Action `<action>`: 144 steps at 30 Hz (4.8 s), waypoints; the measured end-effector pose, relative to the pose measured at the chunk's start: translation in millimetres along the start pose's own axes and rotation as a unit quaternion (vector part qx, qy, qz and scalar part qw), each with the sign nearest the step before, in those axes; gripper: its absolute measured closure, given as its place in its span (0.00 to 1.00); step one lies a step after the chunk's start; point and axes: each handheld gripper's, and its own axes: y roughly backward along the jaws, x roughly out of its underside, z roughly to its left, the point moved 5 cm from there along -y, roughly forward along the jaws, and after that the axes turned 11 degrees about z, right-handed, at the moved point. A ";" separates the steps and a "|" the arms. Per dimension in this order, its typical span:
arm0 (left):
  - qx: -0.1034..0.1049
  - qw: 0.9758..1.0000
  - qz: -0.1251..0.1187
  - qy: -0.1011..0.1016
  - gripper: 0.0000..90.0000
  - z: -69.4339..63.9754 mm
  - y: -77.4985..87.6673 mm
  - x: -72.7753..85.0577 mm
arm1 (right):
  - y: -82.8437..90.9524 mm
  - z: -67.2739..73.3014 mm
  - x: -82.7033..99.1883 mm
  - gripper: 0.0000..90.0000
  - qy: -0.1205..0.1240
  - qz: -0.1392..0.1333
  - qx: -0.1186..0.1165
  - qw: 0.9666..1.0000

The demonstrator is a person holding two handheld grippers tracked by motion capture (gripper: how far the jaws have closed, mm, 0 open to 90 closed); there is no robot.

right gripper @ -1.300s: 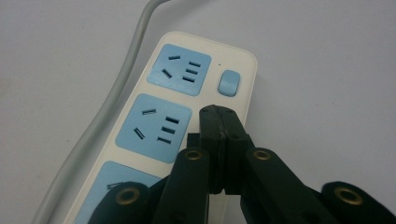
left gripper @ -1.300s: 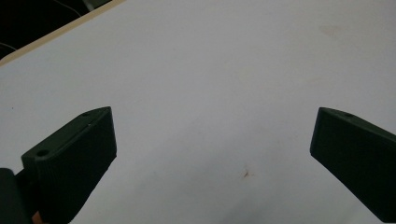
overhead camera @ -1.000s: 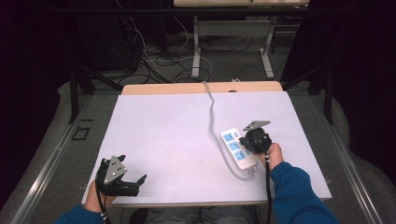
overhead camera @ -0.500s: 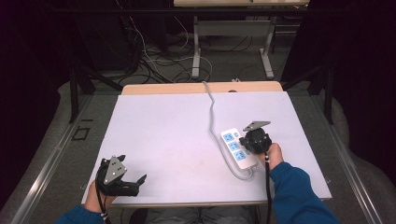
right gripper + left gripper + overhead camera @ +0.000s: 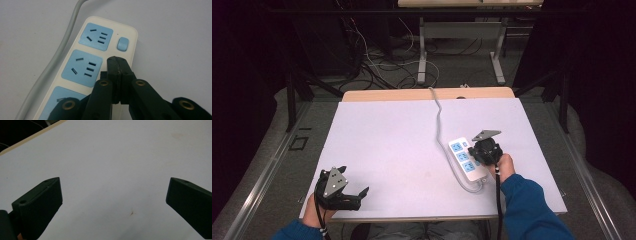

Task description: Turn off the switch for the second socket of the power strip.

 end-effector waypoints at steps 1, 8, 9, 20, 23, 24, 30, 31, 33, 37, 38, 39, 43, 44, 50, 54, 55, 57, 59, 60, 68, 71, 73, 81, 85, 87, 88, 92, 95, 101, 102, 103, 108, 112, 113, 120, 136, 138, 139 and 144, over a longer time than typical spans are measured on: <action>0.000 1.000 0.000 0.000 0.01 0.0 0.0 0.0 | -0.3 -0.5 -0.1 1.00 0.002 -0.002 -0.001 1.000; 0.001 1.000 0.000 0.001 0.01 -0.2 -0.1 0.0 | -0.2 -0.6 0.0 1.00 0.001 -0.002 -0.002 1.000; 0.000 1.000 0.000 0.000 0.01 -0.1 -0.1 0.0 | -0.2 -0.6 0.0 1.00 0.001 -0.002 -0.002 1.000; 0.000 1.000 0.000 0.001 0.01 -0.1 -0.1 0.0 | 0.2 -0.9 0.1 1.00 0.004 -0.004 -0.001 1.000; 0.000 1.000 0.000 0.001 0.01 -0.1 -0.1 0.0 | 0.2 -0.5 -0.1 1.00 0.004 -0.003 -0.002 1.000; 0.000 1.000 0.000 0.000 0.01 -0.1 -0.1 0.0 | 0.3 -0.6 -0.1 1.00 0.005 -0.003 0.000 1.000; 0.000 1.000 0.000 -0.001 0.01 0.1 0.0 0.0 | 0.6 0.2 0.1 1.00 0.008 -0.002 -0.003 1.000; 0.000 1.000 0.000 0.000 0.01 0.0 0.0 0.0 | 0.6 0.2 0.1 1.00 0.008 -0.002 -0.003 1.000; -0.001 1.000 0.000 0.000 0.01 0.0 0.1 0.0 | 0.3 0.1 -0.1 1.00 0.007 -0.005 -0.001 1.000; 0.001 1.000 0.000 0.001 0.01 -0.1 0.0 0.0 | 0.0 0.4 -0.1 1.00 0.003 -0.005 -0.002 1.000; 0.001 1.000 0.000 0.000 0.01 0.1 0.0 0.0 | 0.1 0.4 -0.1 1.00 0.004 -0.006 -0.001 1.000; 0.001 1.000 0.000 0.000 0.01 0.0 0.0 0.0 | 0.5 0.7 0.3 1.00 0.005 -0.004 0.002 1.000; 0.001 1.000 0.000 0.000 0.01 0.1 0.0 0.0 | 0.4 0.6 -0.2 1.00 0.011 -0.005 0.006 1.000; 0.001 1.000 0.000 0.001 0.01 -0.1 0.0 0.0 | 0.3 0.6 -0.2 1.00 0.010 -0.004 0.007 1.000; 0.000 1.000 0.000 0.001 0.01 0.0 0.0 0.0 | 0.1 2.4 -0.1 1.00 0.016 -0.005 0.012 1.000; 0.000 1.000 0.000 0.000 0.01 0.1 0.2 0.0 | 0.6 2.4 -0.1 1.00 0.021 -0.005 0.015 1.000; 0.000 1.000 0.000 0.000 0.01 0.2 0.2 0.0 | 0.7 2.4 0.0 1.00 0.020 -0.004 0.016 1.000; 0.001 1.000 0.000 -0.001 0.01 0.3 0.3 0.0 | 1.7 2.3 0.6 1.00 0.023 0.004 0.015 1.000; 0.000 1.000 0.000 0.001 0.01 0.2 0.2 0.0 | 0.8 2.8 0.0 1.00 0.020 -0.001 0.018 1.000; 0.001 1.000 0.000 0.001 0.01 0.1 0.2 0.0 | 0.5 3.2 -0.2 1.00 0.019 -0.002 0.018 1.000; 0.001 1.000 0.000 0.001 0.01 0.2 0.2 0.0 | 0.4 3.5 -0.4 1.00 0.023 -0.003 0.020 1.000; 0.000 1.000 -0.001 0.000 0.01 0.3 0.3 0.0 | 2.4 2.8 -2.0 1.00 0.024 -0.011 0.025 0.999; 0.001 1.000 -0.001 0.001 0.01 0.2 0.3 0.0 | 2.1 2.7 -1.6 1.00 0.022 -0.012 0.022 0.999; 0.000 1.000 0.000 0.000 0.01 0.4 0.3 -0.1 | 2.5 2.6 -1.5 1.00 0.025 -0.008 0.023 0.999; 0.000 1.000 -0.001 0.001 0.01 0.3 0.3 -0.1 | 2.9 2.3 -1.7 1.00 0.028 -0.008 0.027 0.999; 0.000 1.000 -0.001 0.000 0.01 0.3 0.4 -0.1 | 2.4 2.8 -2.0 1.00 0.025 -0.011 0.026 0.999; 0.000 1.000 0.000 0.000 0.01 0.3 0.4 -0.1 | 2.6 2.8 -1.9 1.00 0.025 -0.011 0.026 0.999; 0.000 1.000 0.000 0.000 0.01 0.3 0.4 -0.1 | 2.7 3.7 -2.1 1.00 0.025 -0.011 0.024 0.999; 0.000 1.000 0.000 0.000 0.01 0.4 0.4 -0.1 | 2.8 3.2 -2.2 1.00 0.025 -0.011 0.027 0.999; 0.000 1.000 0.000 0.000 0.01 0.4 0.4 -0.1 | 2.9 3.2 -2.4 1.00 0.024 -0.011 0.025 0.999; 0.000 1.000 0.000 0.000 0.01 0.3 0.4 -0.1 | 2.9 3.2 -2.4 1.00 0.024 -0.011 0.025 0.999; 0.000 1.000 -0.001 0.000 0.01 0.3 0.4 -0.1 | 2.9 3.2 -2.5 1.00 0.025 -0.010 0.025 0.999; 0.000 1.000 0.000 0.000 0.01 0.4 0.3 -0.1 | 3.8 3.2 -2.4 1.00 0.028 -0.005 0.027 0.999; 0.000 1.000 0.000 -0.001 0.01 0.6 0.4 -0.1 | 5.2 2.8 -3.7 1.00 0.030 -0.011 0.031 0.999; 0.001 1.000 0.000 -0.001 0.01 0.4 0.3 -0.1 | 8.9 3.5 -4.7 0.99 0.028 -0.008 0.026 0.999; 0.001 1.000 -0.001 0.001 0.01 0.3 0.3 0.2 | 16.7 5.1 -10.3 0.95 0.027 -0.036 0.027 0.999; 0.000 1.000 -0.002 0.001 0.01 0.6 0.6 0.0 | 28.8 8.2 -14.8 0.38 0.027 -0.046 0.006 0.999; 0.001 1.000 -0.001 0.002 0.01 0.2 0.5 0.3 | 29.5 9.1 -14.3 0.31 0.025 -0.044 0.004 0.999; 0.000 1.000 -0.001 0.000 0.01 0.5 0.7 0.2 | 29.6 9.3 -14.4 0.27 0.025 -0.047 0.002 0.999; 0.000 1.000 -0.001 0.001 0.01 0.4 0.7 0.2 | 33.6 10.9 -13.3 0.17 0.029 -0.051 -0.011 0.998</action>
